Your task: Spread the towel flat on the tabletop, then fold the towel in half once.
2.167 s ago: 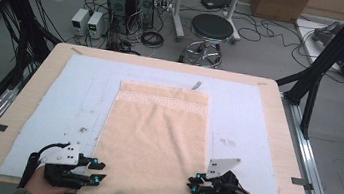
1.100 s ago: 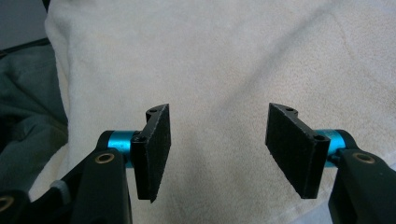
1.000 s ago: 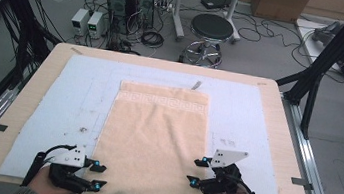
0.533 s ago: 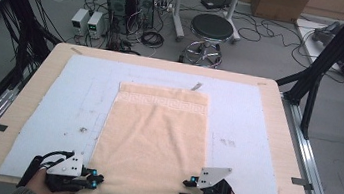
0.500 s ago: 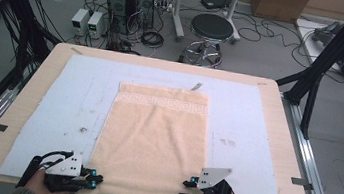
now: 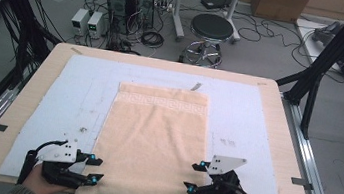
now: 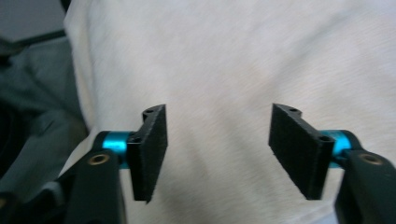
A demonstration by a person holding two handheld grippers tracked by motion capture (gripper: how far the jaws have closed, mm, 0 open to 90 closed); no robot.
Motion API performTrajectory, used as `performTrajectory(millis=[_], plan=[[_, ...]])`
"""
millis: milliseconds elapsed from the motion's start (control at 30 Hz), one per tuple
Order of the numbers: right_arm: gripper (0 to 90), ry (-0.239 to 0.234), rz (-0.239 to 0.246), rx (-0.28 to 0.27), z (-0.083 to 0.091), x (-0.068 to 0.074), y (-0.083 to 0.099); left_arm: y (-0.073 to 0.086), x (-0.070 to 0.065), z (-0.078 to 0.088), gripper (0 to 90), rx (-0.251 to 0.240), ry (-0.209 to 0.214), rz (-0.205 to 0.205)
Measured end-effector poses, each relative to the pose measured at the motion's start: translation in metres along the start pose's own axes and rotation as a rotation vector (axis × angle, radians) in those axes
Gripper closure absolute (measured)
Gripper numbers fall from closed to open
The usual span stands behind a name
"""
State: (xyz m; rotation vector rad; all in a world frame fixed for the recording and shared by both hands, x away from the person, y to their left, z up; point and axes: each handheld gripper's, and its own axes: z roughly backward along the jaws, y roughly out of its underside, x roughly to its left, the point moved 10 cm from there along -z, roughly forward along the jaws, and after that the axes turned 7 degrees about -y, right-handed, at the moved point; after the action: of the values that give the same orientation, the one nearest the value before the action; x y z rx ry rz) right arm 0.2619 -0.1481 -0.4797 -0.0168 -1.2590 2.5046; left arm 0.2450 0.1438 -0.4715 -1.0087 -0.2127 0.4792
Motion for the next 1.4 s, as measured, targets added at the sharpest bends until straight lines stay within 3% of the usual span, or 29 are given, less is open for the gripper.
performTrajectory(millis=[233,567,1033,1333,1400], plan=[[30.4,0.056,0.006,-0.052,0.012,-0.015,-0.018,-0.018,0.010,-0.001,40.9,-0.031,-0.036,0.035],[28.9,0.048,0.026,-0.042,0.005,-0.019,-0.026,-0.021,0.012,-0.003,39.5,-0.034,-0.051,0.041],[27.9,0.043,0.009,-0.043,0.004,-0.023,-0.028,-0.023,0.013,-0.007,36.9,-0.030,-0.046,0.040],[27.6,0.051,-0.013,-0.037,0.006,-0.031,-0.029,-0.030,0.022,-0.015,36.4,-0.021,-0.047,0.051],[27.6,0.059,-0.023,-0.035,0.008,-0.040,-0.033,-0.041,0.033,-0.022,36.6,-0.019,-0.067,0.054]])
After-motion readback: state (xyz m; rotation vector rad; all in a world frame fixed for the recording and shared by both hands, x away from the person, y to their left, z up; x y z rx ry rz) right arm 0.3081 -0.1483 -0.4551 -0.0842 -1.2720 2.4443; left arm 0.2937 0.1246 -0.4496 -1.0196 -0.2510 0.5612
